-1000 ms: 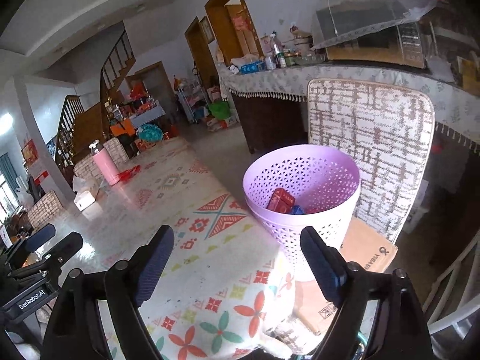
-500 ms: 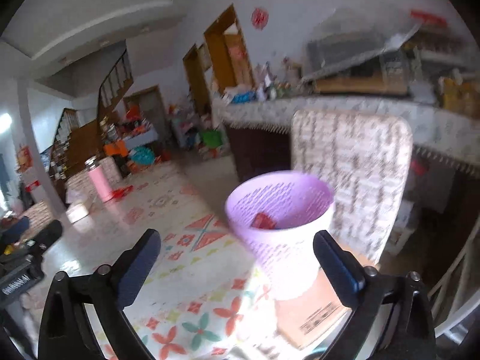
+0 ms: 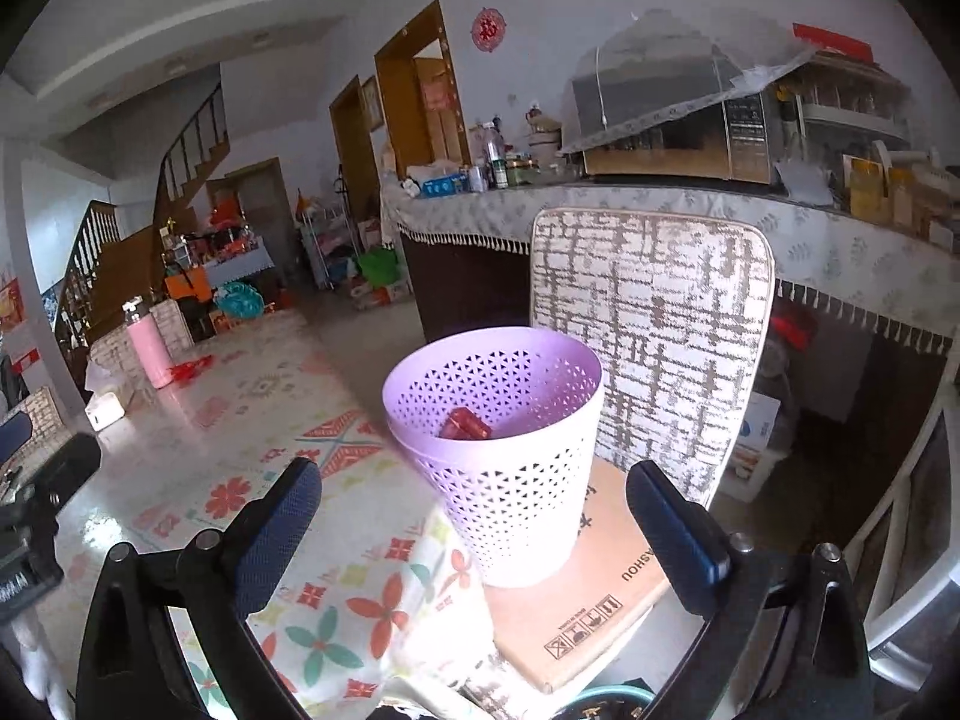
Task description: Collect trash
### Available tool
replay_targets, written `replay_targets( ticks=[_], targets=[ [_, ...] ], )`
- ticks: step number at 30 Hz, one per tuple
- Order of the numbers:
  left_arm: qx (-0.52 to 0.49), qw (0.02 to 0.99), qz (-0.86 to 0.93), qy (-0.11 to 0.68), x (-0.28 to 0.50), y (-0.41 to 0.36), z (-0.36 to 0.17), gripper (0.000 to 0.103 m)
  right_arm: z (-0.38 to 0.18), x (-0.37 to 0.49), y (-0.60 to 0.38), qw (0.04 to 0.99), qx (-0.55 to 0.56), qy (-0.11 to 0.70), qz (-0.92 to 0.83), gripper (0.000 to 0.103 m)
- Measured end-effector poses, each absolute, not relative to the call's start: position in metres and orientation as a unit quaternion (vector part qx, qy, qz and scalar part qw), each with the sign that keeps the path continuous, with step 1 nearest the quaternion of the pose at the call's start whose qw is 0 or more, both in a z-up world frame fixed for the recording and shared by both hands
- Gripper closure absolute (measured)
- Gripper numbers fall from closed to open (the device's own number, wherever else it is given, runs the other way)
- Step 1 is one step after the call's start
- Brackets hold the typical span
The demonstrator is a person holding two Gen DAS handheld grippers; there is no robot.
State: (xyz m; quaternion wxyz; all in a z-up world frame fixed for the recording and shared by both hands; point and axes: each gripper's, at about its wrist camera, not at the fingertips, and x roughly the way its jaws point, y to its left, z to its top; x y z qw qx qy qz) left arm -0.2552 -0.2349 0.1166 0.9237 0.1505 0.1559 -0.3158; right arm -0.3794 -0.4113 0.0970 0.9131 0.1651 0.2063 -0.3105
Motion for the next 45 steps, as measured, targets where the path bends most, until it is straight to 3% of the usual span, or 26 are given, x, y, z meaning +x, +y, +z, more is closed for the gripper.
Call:
replay_targets(
  ticks=[25,45],
  targets=[
    [0.163,0.886,-0.337,0.275,-0.223,-0.255,0.072,0.001,0.062,-0.356,-0.412,0.903,0.153,0.274,-0.294,0.0],
    [0.177,0.881,-0.326,0.294,-0.231,-0.271,0.062,0.001,0.053,-0.361,-0.417,0.899,0.157,0.279,-0.298,0.0]
  ],
)
